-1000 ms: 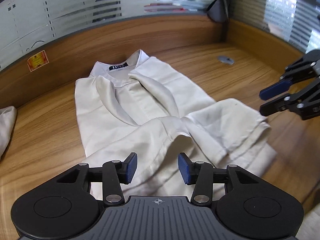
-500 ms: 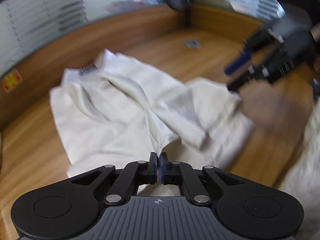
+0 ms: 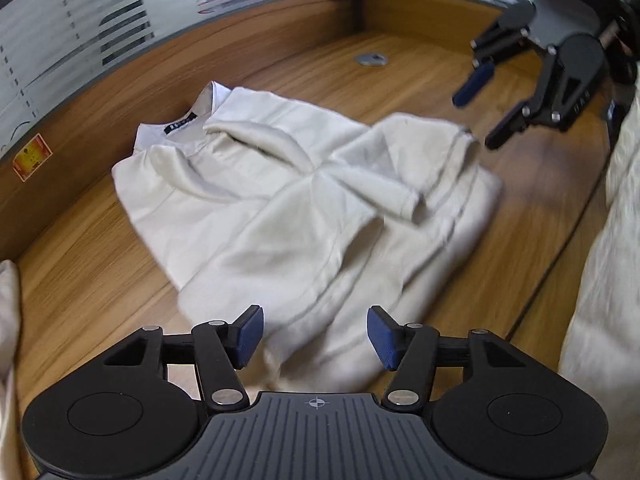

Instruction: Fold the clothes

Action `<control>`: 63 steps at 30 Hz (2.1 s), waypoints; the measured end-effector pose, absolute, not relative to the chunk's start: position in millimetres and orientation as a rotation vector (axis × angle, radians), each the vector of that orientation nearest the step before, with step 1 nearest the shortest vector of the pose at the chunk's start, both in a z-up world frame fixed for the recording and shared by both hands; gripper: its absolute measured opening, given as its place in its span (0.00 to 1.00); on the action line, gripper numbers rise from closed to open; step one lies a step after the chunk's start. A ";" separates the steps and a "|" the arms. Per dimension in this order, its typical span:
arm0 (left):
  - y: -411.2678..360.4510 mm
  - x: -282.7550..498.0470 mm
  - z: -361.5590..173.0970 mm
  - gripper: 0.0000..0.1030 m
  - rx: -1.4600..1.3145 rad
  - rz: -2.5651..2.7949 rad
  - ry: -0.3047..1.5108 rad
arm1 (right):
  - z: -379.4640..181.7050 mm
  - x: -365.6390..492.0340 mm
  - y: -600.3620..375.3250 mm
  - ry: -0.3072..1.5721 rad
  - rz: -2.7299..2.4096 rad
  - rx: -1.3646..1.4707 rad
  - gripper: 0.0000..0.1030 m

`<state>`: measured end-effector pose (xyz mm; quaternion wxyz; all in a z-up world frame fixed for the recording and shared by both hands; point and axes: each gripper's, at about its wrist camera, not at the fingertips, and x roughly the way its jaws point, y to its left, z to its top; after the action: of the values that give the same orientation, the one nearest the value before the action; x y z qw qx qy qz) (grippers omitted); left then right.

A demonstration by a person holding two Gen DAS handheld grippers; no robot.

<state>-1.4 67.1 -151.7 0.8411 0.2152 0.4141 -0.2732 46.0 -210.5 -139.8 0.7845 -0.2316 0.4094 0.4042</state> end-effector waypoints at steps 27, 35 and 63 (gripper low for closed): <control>67.4 -17.3 -178.1 0.12 0.754 -0.721 0.830 | -178.3 14.1 -156.7 0.803 1.066 -0.906 0.18; 72.7 -16.0 -140.7 0.08 0.647 -0.664 0.765 | -130.3 17.9 -158.8 0.730 1.038 -0.874 0.05; 95.5 171.1 -175.4 0.19 0.558 -0.423 0.835 | -170.4 214.7 -112.9 0.842 0.815 -0.760 0.19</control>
<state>171.1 95.5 -175.4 0.8551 0.2654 0.3974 -0.2011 214.7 -112.9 -170.4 0.7659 -0.3498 0.3878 0.3751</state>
